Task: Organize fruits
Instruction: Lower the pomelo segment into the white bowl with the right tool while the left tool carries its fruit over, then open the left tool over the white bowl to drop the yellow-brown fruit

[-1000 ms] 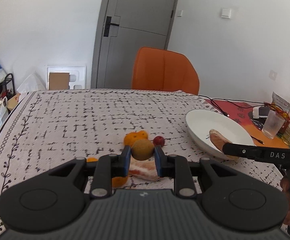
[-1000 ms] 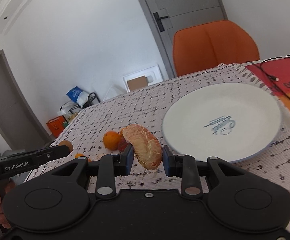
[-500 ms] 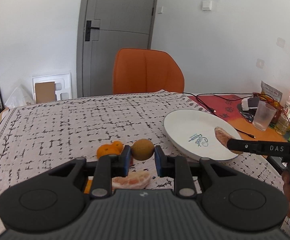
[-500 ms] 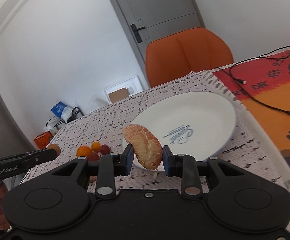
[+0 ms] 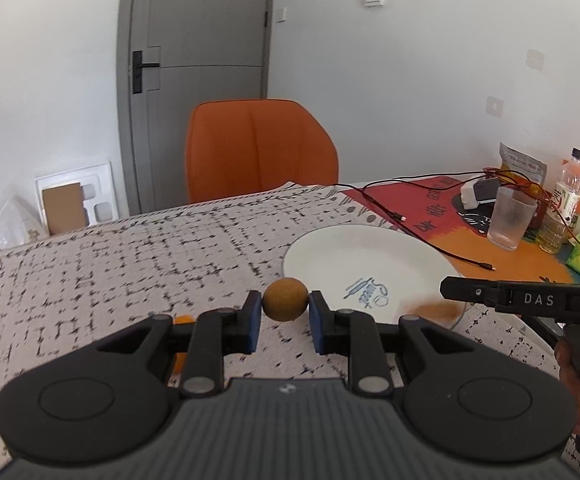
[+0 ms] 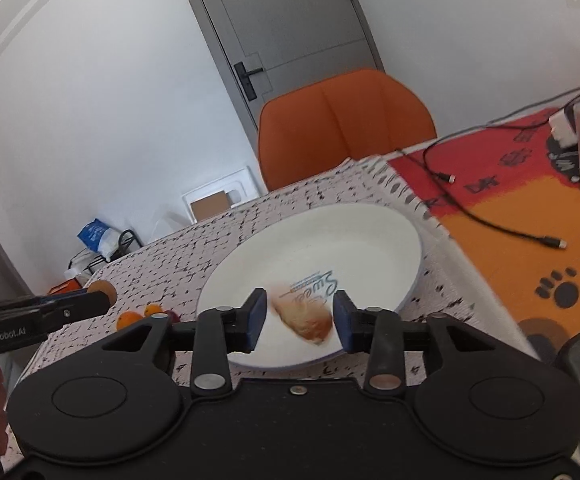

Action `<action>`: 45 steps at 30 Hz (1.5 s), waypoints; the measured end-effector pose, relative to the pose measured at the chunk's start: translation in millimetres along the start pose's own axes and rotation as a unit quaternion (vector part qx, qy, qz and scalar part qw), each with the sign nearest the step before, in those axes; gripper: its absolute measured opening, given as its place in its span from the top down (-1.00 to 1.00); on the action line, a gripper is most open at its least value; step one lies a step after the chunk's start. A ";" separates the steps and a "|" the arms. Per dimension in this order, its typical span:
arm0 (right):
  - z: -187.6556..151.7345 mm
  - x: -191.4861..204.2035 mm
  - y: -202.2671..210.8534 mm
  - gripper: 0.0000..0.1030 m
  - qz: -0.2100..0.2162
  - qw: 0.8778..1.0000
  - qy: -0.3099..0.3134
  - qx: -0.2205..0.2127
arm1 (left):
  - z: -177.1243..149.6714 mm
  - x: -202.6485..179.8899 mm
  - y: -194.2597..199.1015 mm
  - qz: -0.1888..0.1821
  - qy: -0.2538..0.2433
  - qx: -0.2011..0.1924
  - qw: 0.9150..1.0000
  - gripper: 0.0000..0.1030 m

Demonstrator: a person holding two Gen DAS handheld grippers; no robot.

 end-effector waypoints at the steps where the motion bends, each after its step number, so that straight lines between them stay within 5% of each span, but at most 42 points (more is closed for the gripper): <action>1: 0.8 -0.7 2.0 0.19 0.002 1.000 -0.001 -0.002 | 2.1 -2.4 -2.2 -0.002 -0.004 -0.001 1.000 0.54; 14: 0.9 -8.5 23.0 -0.08 0.008 1.000 0.001 -0.008 | 15.4 -35.3 -31.4 -0.033 -0.036 0.005 0.999 0.54; 25: 1.4 -18.2 31.8 -0.11 -0.002 1.000 -0.007 -0.013 | 27.8 -59.3 -50.5 -0.045 -0.052 0.002 0.998 0.53; 35: 1.7 -8.0 31.3 -0.19 0.009 1.000 0.000 -0.011 | 23.7 -39.3 -38.2 -0.023 -0.037 0.014 0.999 0.28; 45: -0.3 16.8 27.6 -0.37 0.027 1.000 0.013 -0.004 | 19.1 -0.5 -3.5 0.013 -0.006 0.000 1.000 -0.26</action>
Point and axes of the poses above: each gripper's, at about its wrist camera, not at the fingertips, and y roughly against the way its jaws point, x to its left, z to its top, the point moved 2 cm from there along -y, roughly the way its jaws point, and after that the axes turned 5 degrees about -x, right-handed, at the moved point
